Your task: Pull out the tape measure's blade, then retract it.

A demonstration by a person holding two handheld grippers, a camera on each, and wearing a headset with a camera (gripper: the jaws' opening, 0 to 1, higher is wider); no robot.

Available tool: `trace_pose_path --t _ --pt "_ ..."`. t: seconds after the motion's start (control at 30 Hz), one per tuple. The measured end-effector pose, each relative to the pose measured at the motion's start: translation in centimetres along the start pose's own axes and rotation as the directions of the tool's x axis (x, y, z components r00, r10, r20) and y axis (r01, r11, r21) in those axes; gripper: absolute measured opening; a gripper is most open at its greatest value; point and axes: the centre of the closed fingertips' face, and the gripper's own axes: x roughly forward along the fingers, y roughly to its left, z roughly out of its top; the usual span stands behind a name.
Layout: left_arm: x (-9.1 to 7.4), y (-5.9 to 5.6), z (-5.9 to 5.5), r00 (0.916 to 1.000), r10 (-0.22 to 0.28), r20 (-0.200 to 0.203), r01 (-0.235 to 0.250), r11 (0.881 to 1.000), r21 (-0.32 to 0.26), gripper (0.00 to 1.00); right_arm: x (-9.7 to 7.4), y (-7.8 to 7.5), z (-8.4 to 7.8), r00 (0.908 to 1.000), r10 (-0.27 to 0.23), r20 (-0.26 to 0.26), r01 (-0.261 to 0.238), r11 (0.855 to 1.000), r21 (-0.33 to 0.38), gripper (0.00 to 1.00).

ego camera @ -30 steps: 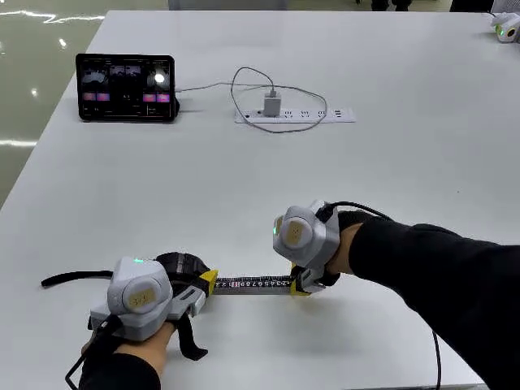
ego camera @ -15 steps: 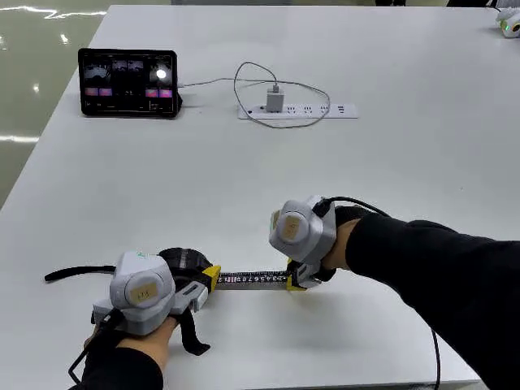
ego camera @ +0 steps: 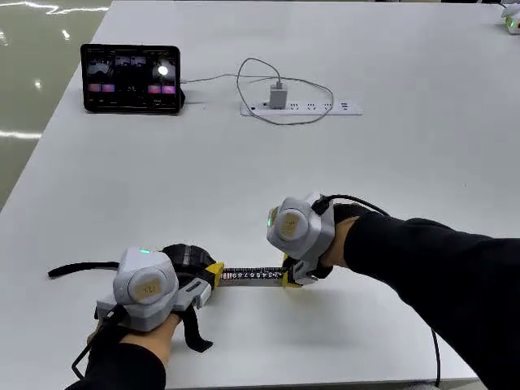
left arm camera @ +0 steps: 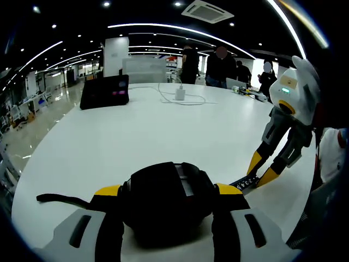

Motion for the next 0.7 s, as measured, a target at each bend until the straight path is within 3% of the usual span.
trace_pose_path --t 0.7 --pt "0.0 0.0 0.0 1.0000 -0.006 0.002 0.006 1.000 0.000 0.60 0.5 -0.1 1.3 0.9996 0.001 0.030 -0.001 1.000 -0.016 0.10"
